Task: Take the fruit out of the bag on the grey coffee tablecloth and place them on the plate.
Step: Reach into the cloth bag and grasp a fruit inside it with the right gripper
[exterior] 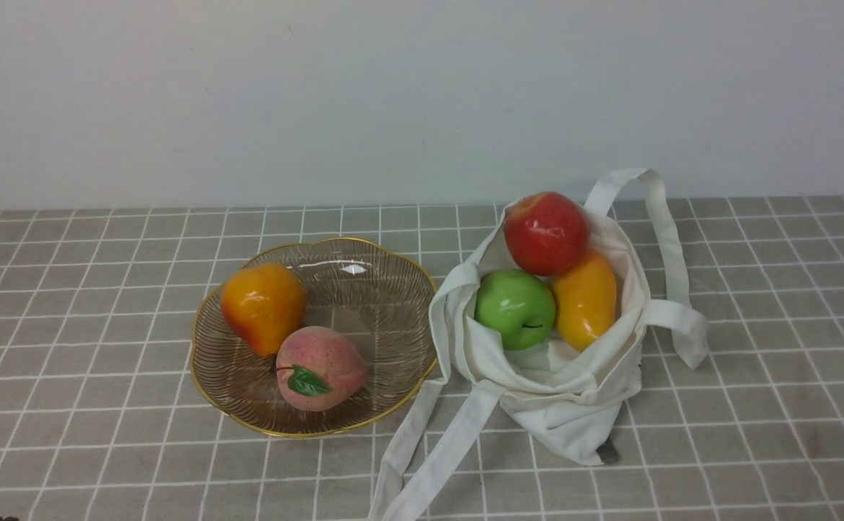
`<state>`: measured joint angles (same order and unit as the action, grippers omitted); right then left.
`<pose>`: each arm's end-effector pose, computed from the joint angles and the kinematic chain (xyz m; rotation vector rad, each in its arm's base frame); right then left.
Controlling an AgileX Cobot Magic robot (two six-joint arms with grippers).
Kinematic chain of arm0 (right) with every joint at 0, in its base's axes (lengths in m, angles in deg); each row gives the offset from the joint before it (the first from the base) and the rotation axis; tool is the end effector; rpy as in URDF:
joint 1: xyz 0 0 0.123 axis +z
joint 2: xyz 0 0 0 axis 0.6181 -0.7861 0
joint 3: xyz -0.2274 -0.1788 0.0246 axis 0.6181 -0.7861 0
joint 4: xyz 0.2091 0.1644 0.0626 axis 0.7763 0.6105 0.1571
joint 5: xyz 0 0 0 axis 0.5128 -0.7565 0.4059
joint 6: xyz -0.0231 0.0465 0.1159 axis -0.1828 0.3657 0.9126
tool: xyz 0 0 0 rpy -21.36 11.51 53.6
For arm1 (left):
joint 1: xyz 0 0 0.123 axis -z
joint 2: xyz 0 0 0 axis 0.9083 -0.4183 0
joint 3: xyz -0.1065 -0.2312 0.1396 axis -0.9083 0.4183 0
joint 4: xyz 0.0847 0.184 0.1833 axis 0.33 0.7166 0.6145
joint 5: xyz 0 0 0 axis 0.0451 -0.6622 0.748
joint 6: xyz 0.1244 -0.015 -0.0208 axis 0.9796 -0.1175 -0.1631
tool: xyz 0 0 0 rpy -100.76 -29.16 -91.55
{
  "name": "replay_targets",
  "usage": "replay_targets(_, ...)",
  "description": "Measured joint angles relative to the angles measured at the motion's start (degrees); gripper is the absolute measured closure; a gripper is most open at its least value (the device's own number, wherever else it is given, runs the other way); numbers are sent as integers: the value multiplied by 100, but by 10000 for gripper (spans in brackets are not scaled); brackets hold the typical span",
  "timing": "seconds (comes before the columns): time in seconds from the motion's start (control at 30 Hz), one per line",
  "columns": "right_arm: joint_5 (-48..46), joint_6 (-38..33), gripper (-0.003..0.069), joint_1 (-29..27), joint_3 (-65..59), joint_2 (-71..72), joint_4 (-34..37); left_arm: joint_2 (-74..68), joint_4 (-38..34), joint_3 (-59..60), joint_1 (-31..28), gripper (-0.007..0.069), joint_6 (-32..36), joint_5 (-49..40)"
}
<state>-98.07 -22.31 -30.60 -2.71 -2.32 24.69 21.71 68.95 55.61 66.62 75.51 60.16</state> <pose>0.1028 0.0140 0.1610 -0.1192 1.8657 0.0985 0.1030 -0.0044 0.1587 0.0807 1.8802 0.0030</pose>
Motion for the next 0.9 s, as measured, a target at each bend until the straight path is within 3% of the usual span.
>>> replay_targets(0.37,84,97,674,0,0,0,103,0,0,0,0,632,0,0)
replay_targets(0.47,302,790,674,0,-23,0,1107,0,0,0,0,632,0,0)
replay_targets(0.5,425,1436,674,0,-23,0,2118,0,0,0,0,632,0,0)
replay_targets(0.63,514,2055,674,0,-23,0,3476,0,0,0,0,632,0,0)
replay_targets(0.8,474,1874,674,22,-15,0,3868,0,0,0,0,632,0,0)
replay_targets(0.9,-161,1298,674,146,496,0,3832,0,0,0,0,632,0,0)
